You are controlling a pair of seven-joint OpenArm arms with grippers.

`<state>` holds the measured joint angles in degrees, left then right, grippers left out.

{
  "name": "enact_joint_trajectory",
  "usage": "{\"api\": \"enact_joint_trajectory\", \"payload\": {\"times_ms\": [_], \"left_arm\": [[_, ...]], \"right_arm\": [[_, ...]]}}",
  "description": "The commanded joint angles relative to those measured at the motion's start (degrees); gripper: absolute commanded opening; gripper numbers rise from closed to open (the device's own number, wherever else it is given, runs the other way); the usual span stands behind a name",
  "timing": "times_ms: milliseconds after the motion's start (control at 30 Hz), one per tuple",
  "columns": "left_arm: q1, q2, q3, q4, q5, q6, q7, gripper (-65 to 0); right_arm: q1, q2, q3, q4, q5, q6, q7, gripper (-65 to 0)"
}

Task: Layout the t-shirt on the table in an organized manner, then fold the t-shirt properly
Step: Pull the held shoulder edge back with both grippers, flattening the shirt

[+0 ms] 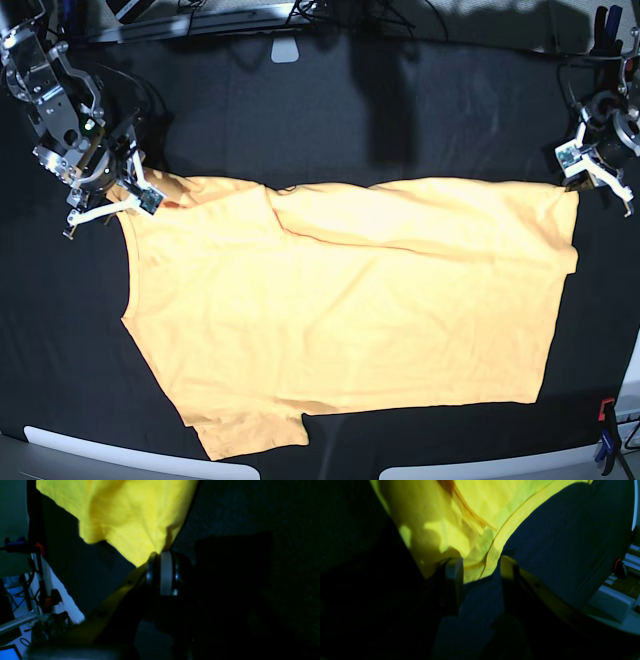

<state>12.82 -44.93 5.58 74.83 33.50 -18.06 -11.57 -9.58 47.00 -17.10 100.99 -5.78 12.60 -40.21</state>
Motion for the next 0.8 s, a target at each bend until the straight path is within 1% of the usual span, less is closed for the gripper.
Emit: {"api": "enact_joint_trajectory", "payload": {"times_ms": [0,133,200,333,367,400,467,533,567,633,667,767], "left_arm": [[-0.5,-1.3,-0.5,0.6,-0.1,0.8,-0.2,-65.0],[-0.5,-1.3,-0.5,0.6,-0.1,0.8,0.2,-65.0],[-0.5,-1.3,-0.5,0.6,-0.1,0.9,0.0,-65.0],[-0.6,-1.3,-0.5,0.6,-0.1,0.9,-0.5,-65.0],[-0.6,-1.3,-0.5,0.6,-0.1,0.9,-0.5,-65.0],[-0.6,-1.3,-0.5,0.6,-0.1,0.9,-0.5,-65.0],[-0.6,-1.3,-0.5,0.6,-0.1,0.8,-0.5,-65.0],[-0.6,-1.3,-0.5,0.6,-0.1,0.9,-0.5,-65.0],[-0.6,-1.3,-0.5,0.6,-0.1,0.9,-0.5,-65.0],[-0.6,-1.3,-0.5,0.6,-0.1,0.9,-0.5,-65.0],[-0.6,-1.3,-0.5,0.6,-0.1,0.9,-0.5,-65.0],[-0.6,-1.3,-0.5,0.6,-0.1,0.9,-0.5,-65.0]], "right_arm": [[0.7,1.1,0.7,0.9,-0.2,-0.8,0.2,-41.0],[0.7,1.1,0.7,0.9,-0.2,-0.9,-2.3,-41.0],[0.7,1.1,0.7,1.3,-0.3,-0.8,-2.3,-41.0],[0.7,1.0,0.7,4.9,-0.3,-0.8,-2.6,-41.0],[0.5,1.1,0.7,6.1,-0.3,-0.6,-3.8,-41.0],[0.3,1.1,0.7,7.3,-0.3,0.3,-5.2,-41.0],[-0.1,1.1,0.7,8.9,-0.2,3.7,-7.7,-41.0],[-0.9,1.1,0.7,9.2,-0.2,6.0,-8.3,-40.7],[-1.5,1.0,0.7,9.1,-0.2,6.8,-8.3,-39.2],[-2.9,0.9,0.7,9.1,-0.4,7.9,-8.2,-35.4],[-3.1,0.5,0.7,9.0,-1.2,8.2,-7.6,-34.4],[-3.1,-1.2,0.7,8.6,-3.9,8.3,-4.4,-34.4]]}}
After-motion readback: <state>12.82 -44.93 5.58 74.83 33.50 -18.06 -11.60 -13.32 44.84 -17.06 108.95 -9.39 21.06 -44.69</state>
